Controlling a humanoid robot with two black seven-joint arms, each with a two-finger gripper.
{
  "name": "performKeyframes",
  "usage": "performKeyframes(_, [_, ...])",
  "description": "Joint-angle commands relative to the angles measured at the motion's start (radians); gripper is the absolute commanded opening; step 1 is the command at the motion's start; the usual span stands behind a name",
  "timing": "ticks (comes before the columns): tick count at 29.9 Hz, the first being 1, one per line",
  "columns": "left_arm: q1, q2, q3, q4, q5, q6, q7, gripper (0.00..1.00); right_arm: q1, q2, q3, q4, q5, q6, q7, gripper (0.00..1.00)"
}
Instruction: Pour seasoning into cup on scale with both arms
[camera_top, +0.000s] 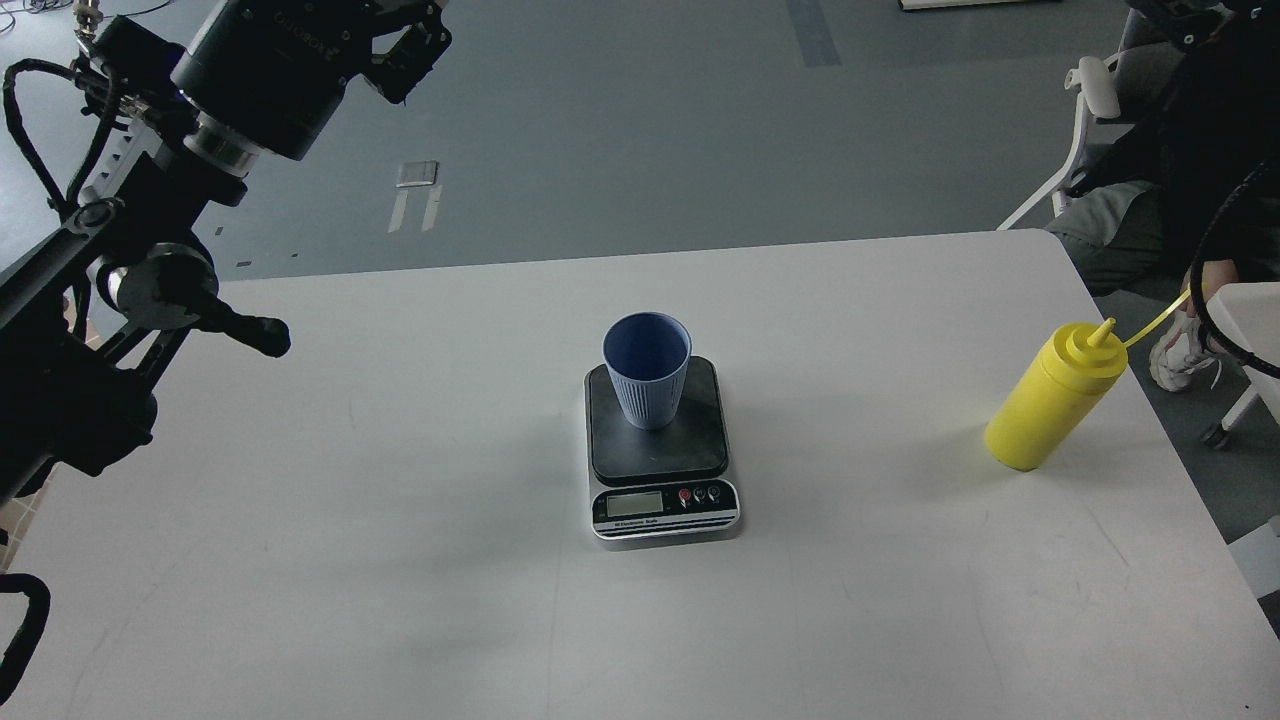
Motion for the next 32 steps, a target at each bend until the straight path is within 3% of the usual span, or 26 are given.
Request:
performKeyframes(1, [0.002, 0.000, -0.027, 0.005, -0.008, 0.003, 0.000, 0.98, 0.098, 0.114, -0.031, -0.088, -0.126, 0.000, 0.005, 0.99])
performKeyframes(10, [-0.018, -0.100, -0.114, 0.114, -0.069, 0.003, 0.000, 0.98, 0.135, 0.258, -0.032, -0.060, -0.193, 0.000, 0.006, 0.99])
performKeyframes(22, [-0.060, -0.217, -0.124, 0.224, -0.083, -0.007, 0.000, 0.98, 0.221, 0.312, -0.012, -0.082, -0.204, 0.000, 0.009, 0.99])
performKeyframes(32, [-0.097, -0.234, -0.124, 0.282, -0.085, 0.006, 0.000, 0.98, 0.222, 0.379, 0.035, -0.068, -0.193, 0.000, 0.011, 0.99])
